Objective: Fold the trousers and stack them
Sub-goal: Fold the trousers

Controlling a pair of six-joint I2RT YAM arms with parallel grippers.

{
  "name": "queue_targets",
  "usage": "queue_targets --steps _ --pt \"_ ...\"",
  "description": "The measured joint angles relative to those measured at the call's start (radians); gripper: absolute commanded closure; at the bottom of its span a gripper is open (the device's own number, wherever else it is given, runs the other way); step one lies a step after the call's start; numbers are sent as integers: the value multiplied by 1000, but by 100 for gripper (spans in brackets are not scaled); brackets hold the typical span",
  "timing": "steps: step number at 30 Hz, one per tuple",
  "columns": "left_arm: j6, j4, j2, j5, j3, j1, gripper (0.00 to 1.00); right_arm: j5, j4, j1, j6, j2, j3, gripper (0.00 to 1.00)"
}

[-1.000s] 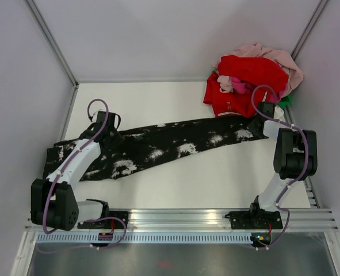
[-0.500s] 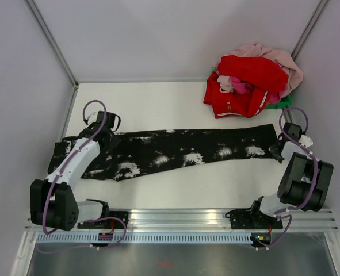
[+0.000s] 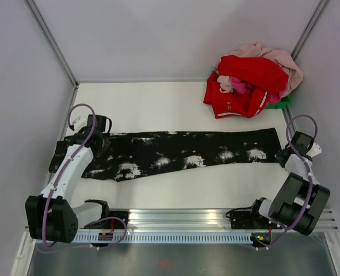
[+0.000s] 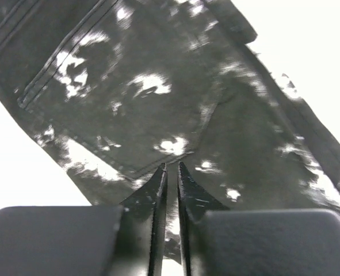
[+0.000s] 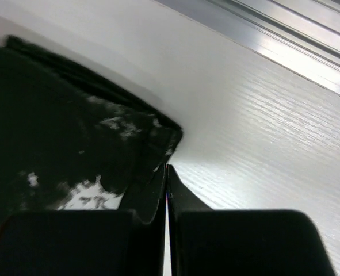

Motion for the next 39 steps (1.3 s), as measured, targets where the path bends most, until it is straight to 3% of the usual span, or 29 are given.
queue_targets --steps 3,8,14,18,28,33,36,37,39 --pt "-22 2 22 7 -32 24 98 -35 -39 14 -35 -63 36 100" --pt "-67 23 107 55 -85 61 98 -68 -71 104 -61 -117 139 100" --pt "-126 53 216 64 -89 64 98 -108 -68 279 -37 -273 149 100" --pt "-145 111 336 106 -88 68 98 -117 -68 293 -17 -296 140 100" --pt "-140 44 507 110 74 36 98 -95 -108 285 6 -72 140 100" --pt "-140 56 533 101 108 0 98 -124 -124 190 -9 54 172 99" --pt "-139 61 533 92 108 -8 98 -110 -129 150 -30 66 201 78" --pt "-135 63 533 89 108 -9 98 -101 -129 149 -41 66 214 55" --pt "-119 66 532 89 108 -10 98 -79 -126 150 -65 69 241 35"
